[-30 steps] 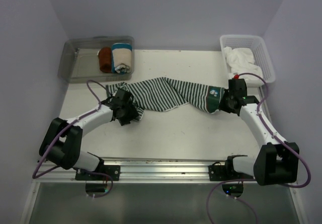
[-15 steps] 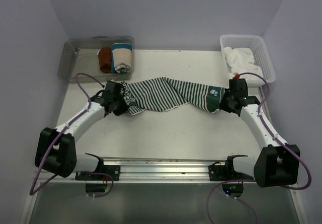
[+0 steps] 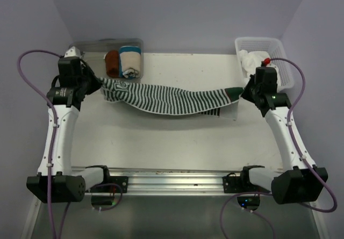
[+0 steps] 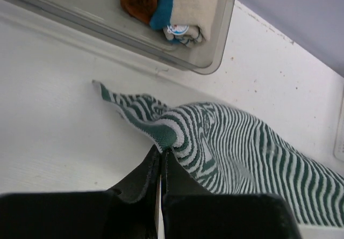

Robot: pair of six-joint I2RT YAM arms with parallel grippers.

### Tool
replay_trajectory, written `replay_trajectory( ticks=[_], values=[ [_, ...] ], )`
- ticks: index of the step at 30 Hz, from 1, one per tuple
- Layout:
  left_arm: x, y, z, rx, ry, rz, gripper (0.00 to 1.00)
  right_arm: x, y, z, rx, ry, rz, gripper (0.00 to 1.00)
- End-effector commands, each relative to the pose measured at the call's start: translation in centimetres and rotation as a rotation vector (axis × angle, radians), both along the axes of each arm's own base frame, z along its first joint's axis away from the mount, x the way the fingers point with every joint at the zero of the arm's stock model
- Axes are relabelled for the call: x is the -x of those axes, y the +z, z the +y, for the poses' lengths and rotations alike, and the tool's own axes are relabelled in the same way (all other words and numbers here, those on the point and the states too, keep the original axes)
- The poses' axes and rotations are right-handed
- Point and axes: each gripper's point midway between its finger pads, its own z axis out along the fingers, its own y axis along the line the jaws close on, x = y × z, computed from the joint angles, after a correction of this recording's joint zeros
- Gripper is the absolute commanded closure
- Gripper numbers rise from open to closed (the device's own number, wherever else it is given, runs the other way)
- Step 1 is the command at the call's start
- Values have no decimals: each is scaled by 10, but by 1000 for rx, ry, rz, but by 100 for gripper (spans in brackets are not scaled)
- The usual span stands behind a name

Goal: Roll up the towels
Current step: Flatten the towel

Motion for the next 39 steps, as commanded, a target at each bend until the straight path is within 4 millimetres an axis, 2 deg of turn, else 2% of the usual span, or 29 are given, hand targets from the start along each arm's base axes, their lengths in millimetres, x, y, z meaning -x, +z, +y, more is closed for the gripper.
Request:
replay_trajectory(
  ticks=[1,2,3,5,7,12,15,17,21,23,29,32,35,37,38,39],
  values=[
    [8,36,18,-59,-20,-41,100,5,44,-13,40,-39,-90,100],
    [7,42,21,-68,-9,-49,100,9,56,-15,43,-44,-111,100],
    [7,58,23,-78,0,-85,100,11,63,-17,51,-51,-125,100],
    [8,69,27,-74,19,-100,100,17,80,-20,60,-59,-153,100],
    [8,92,30,-57,36,-162,100,26,97,-23,71,-67,-195,100],
    [17,130,28,-21,65,-251,100,58,141,-33,108,-93,-277,100],
    [27,152,26,-19,61,-308,100,77,158,-39,139,-105,-306,100],
    [39,158,30,-41,80,-313,100,95,171,-46,157,-132,-334,100],
    [65,183,30,-72,88,-369,100,128,190,-56,191,-164,-387,100],
    [81,192,38,-99,144,-409,100,148,199,-61,201,-185,-416,100],
    [110,195,45,-118,202,-445,100,197,220,-73,237,-234,-475,100],
    [120,199,48,-131,230,-463,100,207,222,-76,239,-245,-488,100],
    [119,195,48,-137,225,-449,100,199,211,-72,225,-235,-465,100],
    [110,177,49,-142,218,-397,100,187,201,-68,207,-218,-441,100],
    [106,166,50,-144,221,-369,100,175,189,-63,194,-196,-414,100],
    [95,140,49,-130,215,-301,100,167,182,-60,182,-188,-403,100]
  ],
)
